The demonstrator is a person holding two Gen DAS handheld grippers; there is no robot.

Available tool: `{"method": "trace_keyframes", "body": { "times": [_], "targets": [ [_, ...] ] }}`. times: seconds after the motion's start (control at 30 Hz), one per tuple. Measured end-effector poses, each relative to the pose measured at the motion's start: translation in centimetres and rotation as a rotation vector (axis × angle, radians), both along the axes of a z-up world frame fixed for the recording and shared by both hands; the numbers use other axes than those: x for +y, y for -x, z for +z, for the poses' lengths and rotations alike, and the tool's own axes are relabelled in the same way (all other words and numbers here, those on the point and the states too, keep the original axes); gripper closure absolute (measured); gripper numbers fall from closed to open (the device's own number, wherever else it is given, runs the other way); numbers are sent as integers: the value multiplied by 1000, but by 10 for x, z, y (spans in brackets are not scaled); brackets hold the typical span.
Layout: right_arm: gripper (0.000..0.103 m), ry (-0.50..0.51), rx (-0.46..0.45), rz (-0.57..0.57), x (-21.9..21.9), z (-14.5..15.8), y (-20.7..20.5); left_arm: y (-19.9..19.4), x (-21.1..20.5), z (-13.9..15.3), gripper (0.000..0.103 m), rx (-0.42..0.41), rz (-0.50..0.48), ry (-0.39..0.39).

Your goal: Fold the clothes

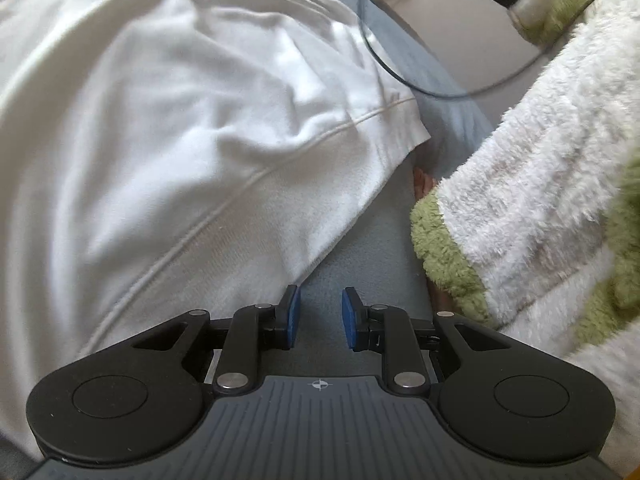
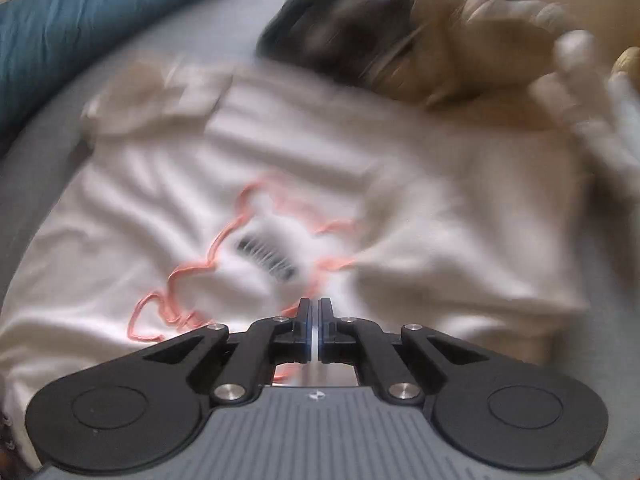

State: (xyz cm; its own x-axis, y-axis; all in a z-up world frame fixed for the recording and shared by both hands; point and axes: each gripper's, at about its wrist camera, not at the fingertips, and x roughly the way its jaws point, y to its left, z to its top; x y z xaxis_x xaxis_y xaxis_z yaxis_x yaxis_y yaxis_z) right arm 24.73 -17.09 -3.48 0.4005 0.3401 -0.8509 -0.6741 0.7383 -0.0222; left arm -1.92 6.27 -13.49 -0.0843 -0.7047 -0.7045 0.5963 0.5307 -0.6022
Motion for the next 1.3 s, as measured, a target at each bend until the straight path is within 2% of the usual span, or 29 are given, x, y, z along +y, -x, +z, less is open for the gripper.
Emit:
{"method": "trace_keyframes", "body": {
  "times": [0.13, 0.2, 0.23, 0.27, 0.33, 0.4, 0.43, 0.53, 0.57, 0.63, 0.7, 0.77, 0.9, 0.93, 0.97, 1.0, 1.03, 1.07, 1.2, 1.3],
  "targets": [
    [101, -51, 84, 123, -24, 19, 55, -6, 14, 9, 81, 19, 53, -15],
    [91, 18, 56, 118, -34, 10, 74, -14, 18, 13, 81, 25, 69, -10],
    [80, 47, 39, 83, -46, 8, 80, -19, 20, 16, 81, 26, 80, 0],
    [77, 51, 30, 22, -59, 5, 76, -24, 19, 18, 81, 26, 92, 6],
    [77, 39, 17, -112, -79, -2, 62, -36, 13, 22, 81, 13, 116, 10],
    [77, -9, -34, -203, -91, 0, 50, -48, 4, 26, 81, -12, 142, 4],
    [75, -21, -71, -214, -89, 1, 45, -55, -1, 28, 81, -25, 155, 2],
    [46, -25, -185, -218, -68, -1, 27, -71, -17, 29, 79, -65, 221, -8],
    [42, -12, -214, -234, -58, -4, 21, -76, -23, 29, 78, -79, 247, -11],
    [41, 10, -269, -245, -44, -12, 7, -80, -33, 28, 78, -97, 309, -12],
    [40, 51, -342, -242, -29, -18, -8, -78, -40, 28, 78, -138, 331, -25],
    [34, 60, -362, -225, -14, -29, -22, -76, -48, 28, 76, -179, 351, -38],
    [36, 63, -251, -183, 1, -50, -48, -72, -54, 25, 76, -211, 354, -67],
    [51, 68, -243, -205, -1, -54, -53, -71, -54, 25, 76, -220, 355, -67],
    [81, 74, -235, -227, -2, -57, -58, -71, -55, 26, 76, -229, 357, -66],
    [92, 30, -212, -265, -12, -55, -62, -72, -53, 26, 76, -229, 367, -63],
    [96, -35, -183, -309, -24, -51, -67, -73, -51, 26, 76, -229, 377, -60],
    [97, -89, -176, -354, -37, -44, -70, -74, -49, 26, 76, -228, 387, -56],
    [98, -218, -264, -554, -103, -2, -73, -78, -39, 26, 76, -218, 432, -47],
    [98, -258, -335, -698, -156, 27, -75, -82, -29, 27, 76, -208, 473, -46]
  ]
}}
